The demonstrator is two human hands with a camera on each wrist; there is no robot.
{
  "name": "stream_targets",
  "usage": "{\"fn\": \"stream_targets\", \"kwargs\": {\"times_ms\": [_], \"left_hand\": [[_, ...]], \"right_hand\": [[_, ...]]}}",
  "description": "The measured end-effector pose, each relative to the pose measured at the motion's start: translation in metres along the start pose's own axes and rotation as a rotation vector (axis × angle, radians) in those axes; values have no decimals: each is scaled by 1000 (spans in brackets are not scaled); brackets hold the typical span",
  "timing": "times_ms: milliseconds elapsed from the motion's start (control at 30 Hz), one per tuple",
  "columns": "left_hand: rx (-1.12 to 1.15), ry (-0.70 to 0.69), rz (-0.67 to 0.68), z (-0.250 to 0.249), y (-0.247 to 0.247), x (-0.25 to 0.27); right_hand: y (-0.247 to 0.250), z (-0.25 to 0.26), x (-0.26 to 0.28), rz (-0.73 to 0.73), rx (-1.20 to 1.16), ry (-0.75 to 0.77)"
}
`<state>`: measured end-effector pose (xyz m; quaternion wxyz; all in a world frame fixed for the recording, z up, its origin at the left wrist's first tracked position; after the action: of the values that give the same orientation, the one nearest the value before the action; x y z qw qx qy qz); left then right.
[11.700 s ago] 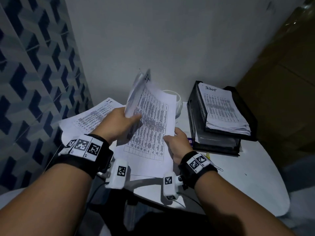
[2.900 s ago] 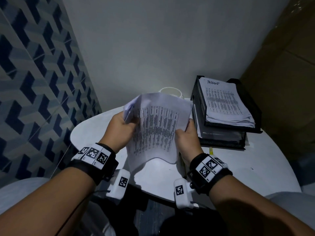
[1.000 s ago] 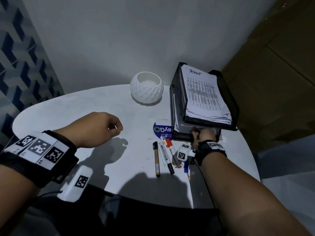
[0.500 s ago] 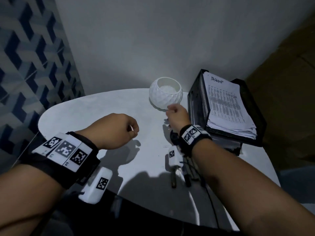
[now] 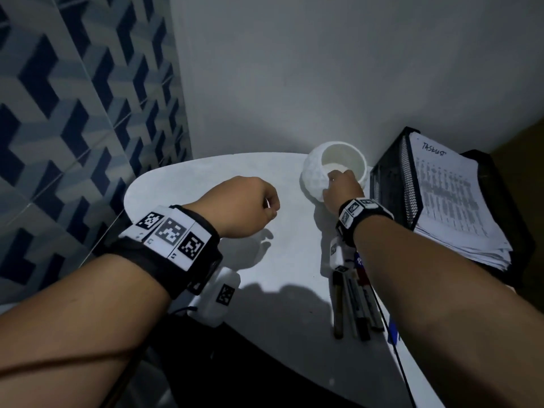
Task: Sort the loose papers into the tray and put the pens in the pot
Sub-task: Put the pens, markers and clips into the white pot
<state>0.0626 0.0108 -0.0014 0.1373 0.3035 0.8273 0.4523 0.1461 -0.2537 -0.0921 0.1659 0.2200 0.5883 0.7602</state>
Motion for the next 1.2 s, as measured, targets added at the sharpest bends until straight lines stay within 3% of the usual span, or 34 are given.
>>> {"fn": "stream_targets", "kwargs": {"times_ms": [133,300,600,733,867,1000,1200], "left_hand": [[-43,-25,-17,-6,-1,-1],[-79,-142,-13,-22,-13,1],[-341,-351,139,-72,-56,37],[-408,-226,289,-83,-65,51],[-387,-132,297,-83,-55,59],[-412,-112,196,-85,-42,65],[-396,-121,117,-85,-40,62]], "right_hand": [[2,-9,37,-22,-126,44],[25,-9,120,-78,-297,192],[27,-73,237,54,-397,246],[17,-106,258,103,-626,319],[11,-148,234,-24,-724,76],[-16,-186,209,-7,-534,-235],[-50,-186,200,79,-237,-238]]}}
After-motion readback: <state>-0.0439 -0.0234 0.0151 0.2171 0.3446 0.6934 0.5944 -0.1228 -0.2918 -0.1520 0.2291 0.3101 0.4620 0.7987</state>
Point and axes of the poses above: each hand's wrist, its own x-axis away from the middle knuckle, its own y-axis out of the back of the hand, z = x × y, the point moved 4 cm from there along -x, towards the middle knuckle, and after that the axes turned 13 degrees about -y, right-handed, at the moved point
